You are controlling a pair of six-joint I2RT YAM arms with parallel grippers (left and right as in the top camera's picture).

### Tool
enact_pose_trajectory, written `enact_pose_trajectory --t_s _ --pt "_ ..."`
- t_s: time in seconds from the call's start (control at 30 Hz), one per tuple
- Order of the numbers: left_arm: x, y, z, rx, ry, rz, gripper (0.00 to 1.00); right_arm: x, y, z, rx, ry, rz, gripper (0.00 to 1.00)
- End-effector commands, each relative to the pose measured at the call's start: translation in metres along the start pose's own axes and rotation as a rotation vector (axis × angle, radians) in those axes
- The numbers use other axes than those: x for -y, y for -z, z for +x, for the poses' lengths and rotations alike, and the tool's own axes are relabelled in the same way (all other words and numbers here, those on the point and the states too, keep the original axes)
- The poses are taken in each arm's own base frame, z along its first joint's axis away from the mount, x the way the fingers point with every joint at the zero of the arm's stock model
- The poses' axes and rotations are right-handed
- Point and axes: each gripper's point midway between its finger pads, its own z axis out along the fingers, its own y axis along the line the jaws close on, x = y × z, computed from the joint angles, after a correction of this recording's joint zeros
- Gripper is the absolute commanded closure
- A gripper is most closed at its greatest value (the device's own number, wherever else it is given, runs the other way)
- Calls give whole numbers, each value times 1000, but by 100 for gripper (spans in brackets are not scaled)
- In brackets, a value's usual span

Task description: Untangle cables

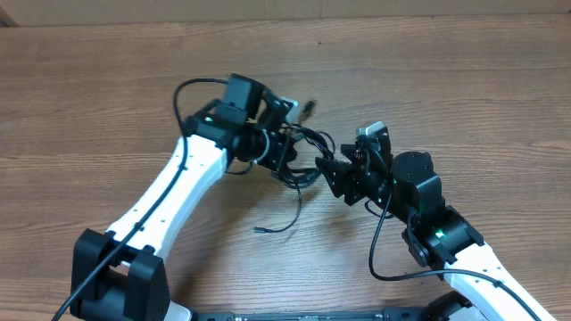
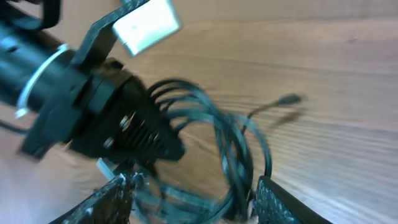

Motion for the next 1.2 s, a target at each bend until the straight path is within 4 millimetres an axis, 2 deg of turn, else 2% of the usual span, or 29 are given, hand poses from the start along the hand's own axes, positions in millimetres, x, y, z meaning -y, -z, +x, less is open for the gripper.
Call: enact_pose_trajectory --t_s 0.0,0.13,0.27,0.43,0.5,0.6,0.67,0.73,0.87,1.13,1.17 --pt "17 -6 2 -16 -84 24 96 18 3 -13 45 76 121 38" --pt "24 -9 4 -23 -81 41 96 18 2 -5 9 121 127 39" --pt "35 -8 4 -25 -76 108 96 20 1 13 -57 130 171 41" --pt "35 -8 4 -26 -39 107 96 6 -3 27 -98 164 166 41" --pt "38 -7 4 -28 -24 122 96 7 -4 29 -101 178 192 41" --pt "48 -6 5 -30 -37 182 96 21 -8 36 -122 194 283 44" --pt "48 -6 6 -34 -41 183 96 34 -10 42 -143 204 356 46" --pt "48 -6 7 -37 -38 183 96 38 -11 43 -147 207 378 46" --pt "42 -7 7 -37 -37 149 96 36 -9 37 -133 205 377 46" --pt "38 -7 7 -37 -37 124 96 22 11 1 -109 195 367 46" --pt "38 -7 7 -37 -37 124 96 18 13 -2 -103 193 350 40"
